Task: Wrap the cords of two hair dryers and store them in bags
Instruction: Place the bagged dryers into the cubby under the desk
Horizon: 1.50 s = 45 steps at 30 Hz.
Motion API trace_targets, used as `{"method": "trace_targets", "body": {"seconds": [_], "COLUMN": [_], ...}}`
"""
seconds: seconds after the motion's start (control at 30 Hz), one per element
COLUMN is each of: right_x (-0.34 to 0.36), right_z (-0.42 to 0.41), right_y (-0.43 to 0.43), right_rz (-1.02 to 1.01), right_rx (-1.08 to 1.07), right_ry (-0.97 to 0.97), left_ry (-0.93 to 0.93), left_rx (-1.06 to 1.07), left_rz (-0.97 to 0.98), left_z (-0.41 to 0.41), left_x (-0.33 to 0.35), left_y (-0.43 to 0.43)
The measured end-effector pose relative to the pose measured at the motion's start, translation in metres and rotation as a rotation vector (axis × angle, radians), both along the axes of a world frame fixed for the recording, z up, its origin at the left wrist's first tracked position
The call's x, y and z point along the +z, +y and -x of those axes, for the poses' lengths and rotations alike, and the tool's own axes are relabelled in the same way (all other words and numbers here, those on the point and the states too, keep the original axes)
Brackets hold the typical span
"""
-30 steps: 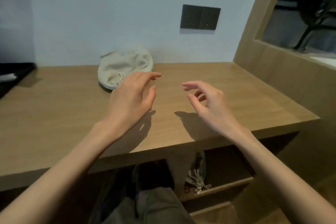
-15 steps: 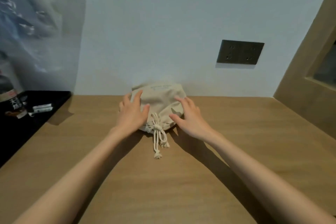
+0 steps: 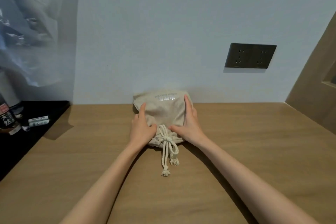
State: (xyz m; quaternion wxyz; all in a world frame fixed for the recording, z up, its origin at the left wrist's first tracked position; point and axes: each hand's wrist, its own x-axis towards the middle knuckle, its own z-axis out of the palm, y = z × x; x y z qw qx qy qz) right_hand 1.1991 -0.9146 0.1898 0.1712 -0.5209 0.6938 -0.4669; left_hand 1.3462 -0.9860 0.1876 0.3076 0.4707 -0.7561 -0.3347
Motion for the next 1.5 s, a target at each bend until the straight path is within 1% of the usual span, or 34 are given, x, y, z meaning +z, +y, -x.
{"method": "trace_targets", "body": {"seconds": [0.2, 0.43, 0.5, 0.57, 0.63, 0.73, 0.8, 0.93, 1.0, 1.13, 1.2, 1.33, 1.5], "right_x": [0.010, 0.007, 0.006, 0.007, 0.011, 0.018, 0.019, 0.017, 0.016, 0.005, 0.003, 0.001, 0.010], "right_z": [0.009, 0.025, 0.032, 0.039, 0.044, 0.051, 0.053, 0.048, 0.041, 0.037, 0.037, 0.035, 0.029], "right_y": [0.024, 0.085, 0.103, 0.118, 0.130, 0.134, 0.128, 0.108, 0.099, 0.088, 0.087, 0.091, 0.102], "right_rz": [-0.023, -0.006, -0.005, -0.035, -0.084, -0.095, -0.079, -0.045, 0.017, 0.117, 0.145, 0.180, 0.218], "right_rx": [0.052, 0.001, -0.007, 0.009, 0.033, -0.049, -0.092, -0.075, -0.071, -0.135, -0.129, -0.123, -0.123], "right_ry": [0.000, 0.052, 0.065, 0.062, 0.048, -0.012, -0.040, -0.127, -0.186, -0.245, -0.273, -0.307, -0.310], "left_ry": [0.027, -0.004, 0.014, 0.078, 0.192, 0.322, 0.390, 0.369, 0.402, 0.475, 0.500, 0.492, 0.519], "left_rx": [-0.011, -0.123, -0.138, -0.096, -0.014, 0.068, 0.055, -0.009, -0.032, -0.087, -0.089, -0.061, -0.039], "left_rz": [-0.016, -0.099, -0.105, -0.144, -0.220, -0.258, -0.289, -0.240, -0.235, -0.253, -0.240, -0.202, -0.128], "left_z": [-0.001, -0.001, 0.002, 0.007, 0.011, 0.016, 0.018, 0.024, 0.028, 0.031, 0.032, 0.033, 0.029], "left_x": [0.000, 0.002, 0.004, 0.008, 0.015, 0.019, 0.017, 0.014, 0.013, 0.009, 0.009, 0.005, 0.012], "left_y": [0.021, 0.061, 0.075, 0.086, 0.091, 0.085, 0.080, 0.076, 0.073, 0.070, 0.069, 0.072, 0.085]}}
